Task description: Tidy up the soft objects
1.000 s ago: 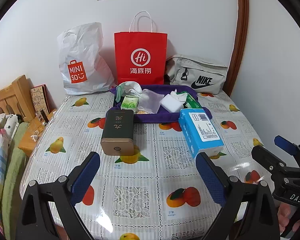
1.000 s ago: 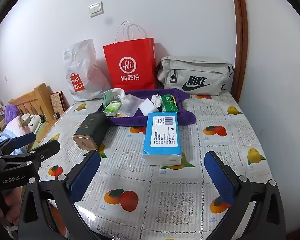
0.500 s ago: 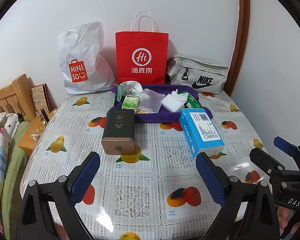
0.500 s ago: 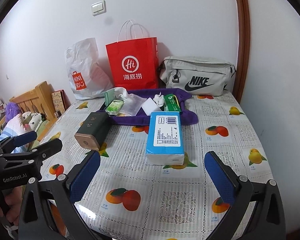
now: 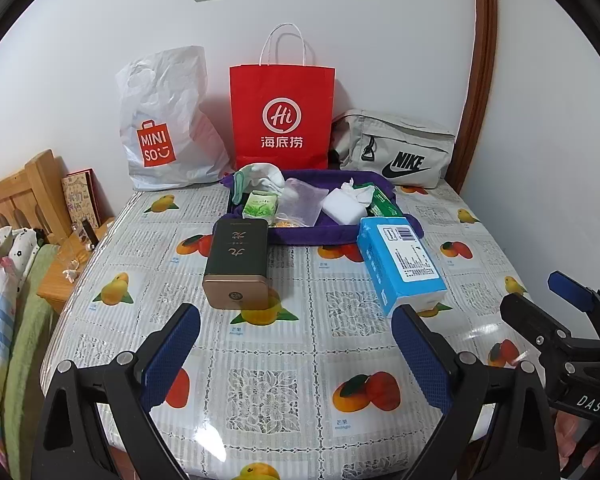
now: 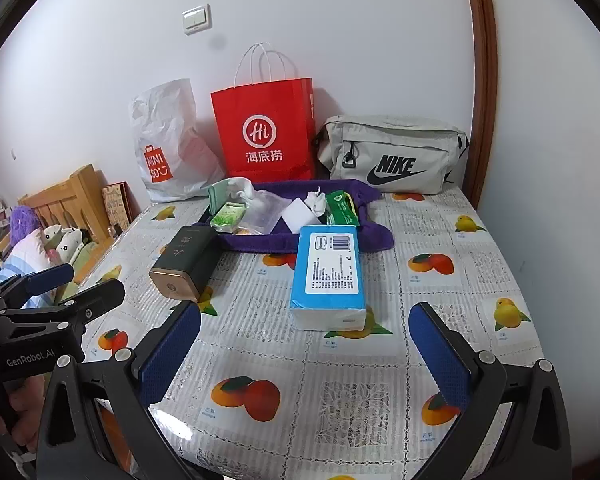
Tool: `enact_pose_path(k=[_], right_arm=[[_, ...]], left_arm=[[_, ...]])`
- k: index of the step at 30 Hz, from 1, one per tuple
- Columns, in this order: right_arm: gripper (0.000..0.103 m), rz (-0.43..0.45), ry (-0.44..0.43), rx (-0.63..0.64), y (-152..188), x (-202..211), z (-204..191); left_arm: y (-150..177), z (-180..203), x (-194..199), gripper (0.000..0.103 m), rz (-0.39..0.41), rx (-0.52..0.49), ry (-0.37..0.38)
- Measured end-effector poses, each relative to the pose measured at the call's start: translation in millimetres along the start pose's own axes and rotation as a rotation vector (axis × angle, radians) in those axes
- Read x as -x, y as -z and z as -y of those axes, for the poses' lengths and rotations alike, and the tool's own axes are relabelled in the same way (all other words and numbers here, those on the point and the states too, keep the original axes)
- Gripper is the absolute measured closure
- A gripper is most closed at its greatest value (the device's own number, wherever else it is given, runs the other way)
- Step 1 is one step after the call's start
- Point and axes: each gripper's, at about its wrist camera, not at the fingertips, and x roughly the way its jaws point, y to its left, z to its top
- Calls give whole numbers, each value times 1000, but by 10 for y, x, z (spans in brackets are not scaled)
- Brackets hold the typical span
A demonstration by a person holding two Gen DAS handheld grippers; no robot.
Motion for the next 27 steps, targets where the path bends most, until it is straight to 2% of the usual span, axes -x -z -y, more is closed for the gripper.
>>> enact_pose_path(k=[27], right_arm=[[1,10,-1,1,-3,58,3]], left_arm=[[4,-10,14,6,-1,0,0]])
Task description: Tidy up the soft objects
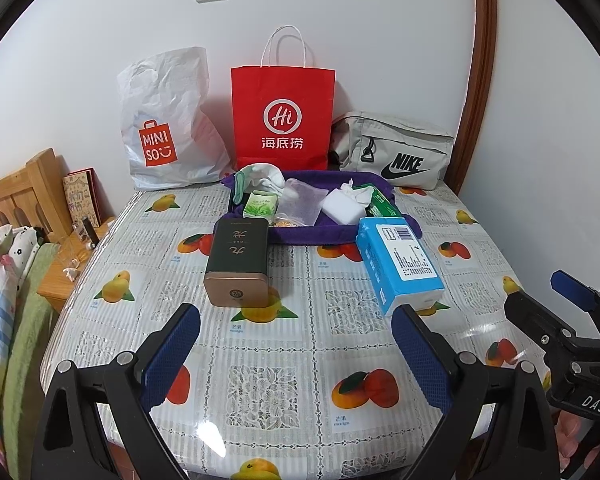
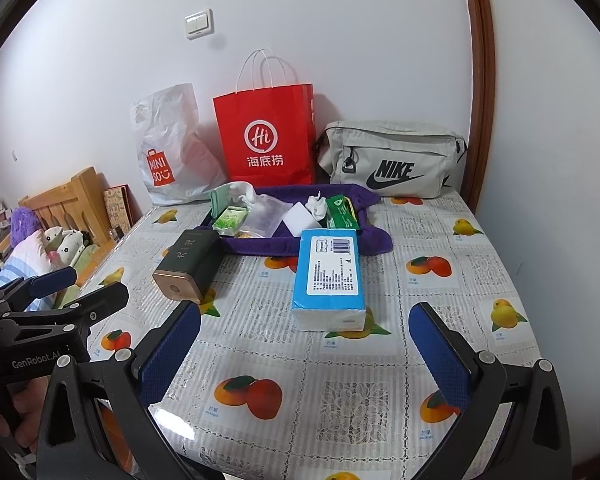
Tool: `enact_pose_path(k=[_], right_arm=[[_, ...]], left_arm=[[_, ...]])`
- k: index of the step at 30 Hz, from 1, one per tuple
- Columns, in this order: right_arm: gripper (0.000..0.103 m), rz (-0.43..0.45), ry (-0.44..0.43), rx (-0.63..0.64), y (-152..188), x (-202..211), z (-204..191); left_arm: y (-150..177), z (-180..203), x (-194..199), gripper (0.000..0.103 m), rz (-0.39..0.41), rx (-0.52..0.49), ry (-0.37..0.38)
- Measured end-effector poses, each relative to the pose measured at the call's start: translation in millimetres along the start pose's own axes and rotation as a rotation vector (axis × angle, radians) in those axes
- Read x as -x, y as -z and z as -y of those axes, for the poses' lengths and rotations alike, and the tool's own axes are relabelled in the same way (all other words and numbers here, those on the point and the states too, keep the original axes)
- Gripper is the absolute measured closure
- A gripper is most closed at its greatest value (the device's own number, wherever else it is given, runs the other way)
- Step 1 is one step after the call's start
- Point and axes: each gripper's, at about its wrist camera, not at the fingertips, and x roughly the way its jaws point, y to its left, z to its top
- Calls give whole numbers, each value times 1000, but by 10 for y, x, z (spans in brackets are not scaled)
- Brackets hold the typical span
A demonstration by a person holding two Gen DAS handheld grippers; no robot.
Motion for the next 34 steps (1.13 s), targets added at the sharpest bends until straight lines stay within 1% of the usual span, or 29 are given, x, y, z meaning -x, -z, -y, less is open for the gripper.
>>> enact_pose_path(k=[34], right_arm=[[1,-1,-1,1,16,41,-24]], left_arm=[[15,-39,73,6,-1,-1,-7]])
